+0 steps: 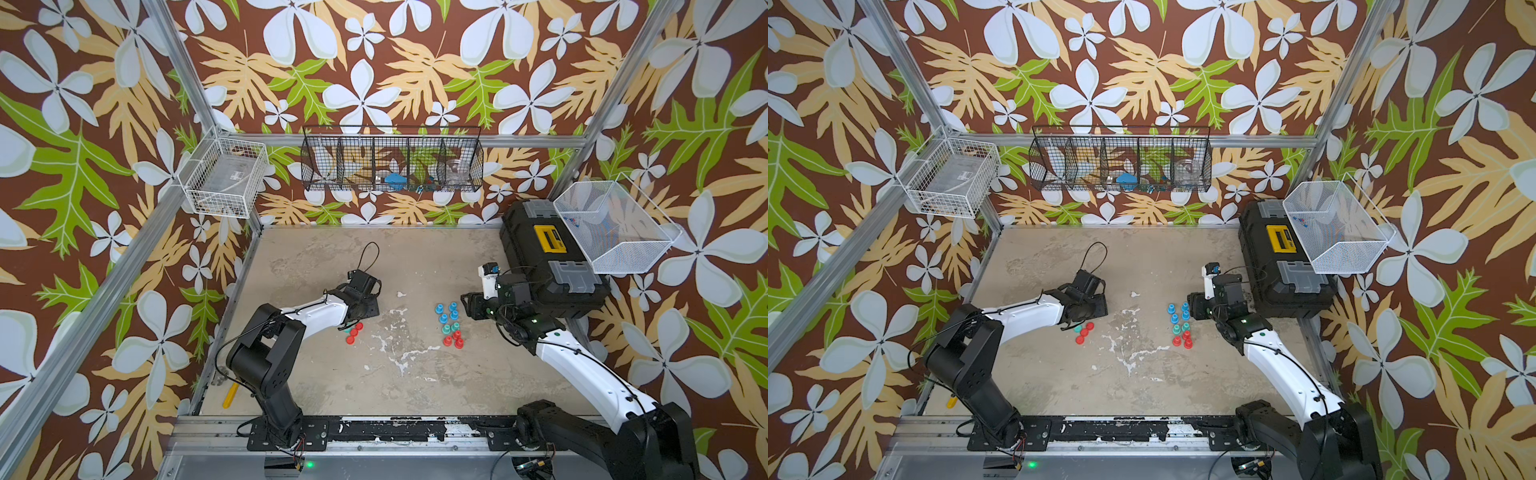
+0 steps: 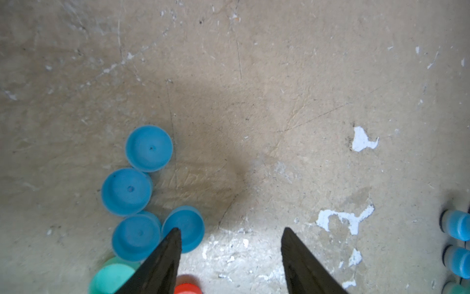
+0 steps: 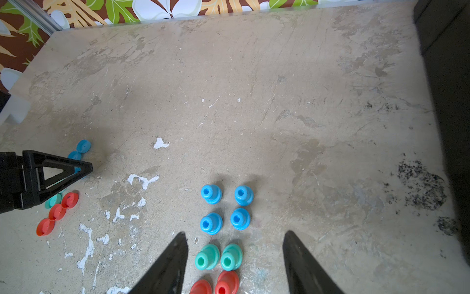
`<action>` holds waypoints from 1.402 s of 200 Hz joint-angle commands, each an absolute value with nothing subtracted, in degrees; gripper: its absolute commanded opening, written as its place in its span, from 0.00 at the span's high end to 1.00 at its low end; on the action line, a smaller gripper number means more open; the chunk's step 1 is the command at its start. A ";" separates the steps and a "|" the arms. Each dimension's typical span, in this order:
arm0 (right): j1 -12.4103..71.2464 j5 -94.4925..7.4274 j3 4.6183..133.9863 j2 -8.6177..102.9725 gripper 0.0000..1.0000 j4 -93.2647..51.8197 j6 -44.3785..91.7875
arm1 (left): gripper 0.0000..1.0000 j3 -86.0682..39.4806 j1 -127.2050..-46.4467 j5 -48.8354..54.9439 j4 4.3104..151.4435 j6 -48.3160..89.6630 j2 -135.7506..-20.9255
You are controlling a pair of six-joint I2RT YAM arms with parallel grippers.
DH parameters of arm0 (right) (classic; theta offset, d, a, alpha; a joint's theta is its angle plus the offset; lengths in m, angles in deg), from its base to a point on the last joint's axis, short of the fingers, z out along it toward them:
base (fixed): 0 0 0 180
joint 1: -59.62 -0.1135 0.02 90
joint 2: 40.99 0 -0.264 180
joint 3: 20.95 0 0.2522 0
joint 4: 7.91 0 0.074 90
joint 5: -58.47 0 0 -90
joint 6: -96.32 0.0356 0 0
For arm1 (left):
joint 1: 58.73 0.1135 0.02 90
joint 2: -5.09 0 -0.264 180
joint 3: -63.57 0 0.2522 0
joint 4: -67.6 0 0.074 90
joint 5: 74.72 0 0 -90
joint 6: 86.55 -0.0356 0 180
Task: Close the stamp cap
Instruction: Move the cover to the center of the board.
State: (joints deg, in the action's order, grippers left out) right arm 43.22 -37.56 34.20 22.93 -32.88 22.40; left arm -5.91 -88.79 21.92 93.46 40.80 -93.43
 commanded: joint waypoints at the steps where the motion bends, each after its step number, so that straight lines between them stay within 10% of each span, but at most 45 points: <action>1: 43.21 -37.27 34.56 22.87 0.39 -32.33 22.14 | 0.37 -6.34 -88.70 22.25 94.01 41.08 -94.24; 126: 43.19 -37.07 34.80 23.35 0.45 -32.02 22.15 | 0.61 -8.34 -90.91 19.74 93.94 39.32 -99.13; 280: 43.23 -36.29 35.17 20.87 0.47 -33.89 21.79 | 0.64 -21.42 -102.63 18.80 96.56 40.89 -108.75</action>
State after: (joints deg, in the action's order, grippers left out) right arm 43.22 -37.07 34.72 20.90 -33.71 22.37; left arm -20.71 -101.93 20.50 91.64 40.21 -107.96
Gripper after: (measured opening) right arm 0.530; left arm 0.357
